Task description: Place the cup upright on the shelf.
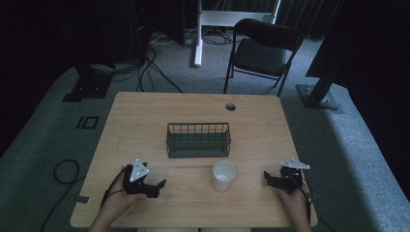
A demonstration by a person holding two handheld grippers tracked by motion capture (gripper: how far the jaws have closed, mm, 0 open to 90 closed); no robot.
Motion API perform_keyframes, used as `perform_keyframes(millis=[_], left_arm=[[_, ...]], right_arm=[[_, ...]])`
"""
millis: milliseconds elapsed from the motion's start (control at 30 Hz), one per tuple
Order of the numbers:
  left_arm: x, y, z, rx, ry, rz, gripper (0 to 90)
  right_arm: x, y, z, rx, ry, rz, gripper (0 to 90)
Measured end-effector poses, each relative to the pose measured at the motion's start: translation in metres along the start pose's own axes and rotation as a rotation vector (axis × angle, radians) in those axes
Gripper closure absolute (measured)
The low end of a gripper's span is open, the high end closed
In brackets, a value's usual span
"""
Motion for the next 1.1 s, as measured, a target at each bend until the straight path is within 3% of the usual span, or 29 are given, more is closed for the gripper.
perform_keyframes(millis=[233,300,1100], left_arm=[[-0.011,-0.007,-0.015,0.054,-0.022,-0.023,3.9],[-0.013,-0.009,-0.019,0.061,-0.048,-0.022,3.9],[-0.038,-0.046,-0.064,0.199,-0.111,-0.048,4.4]], right_arm=[[0.000,0.000,0.000,0.000,0.000,0.000,12.1],[0.000,0.000,0.000,0.000,0.001,0.000,12.1],[0.000,0.000,0.000,0.000,0.000,0.000,12.1]])
Point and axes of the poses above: each handheld gripper's, and its own axes: y roughly backward along the jaws, x roughly out of its underside, z roughly to its left, the point moved 4 cm from there along -y, roughly forward along the jaws, and after that the axes turned 8 degrees about x, right-handed, at the moved point
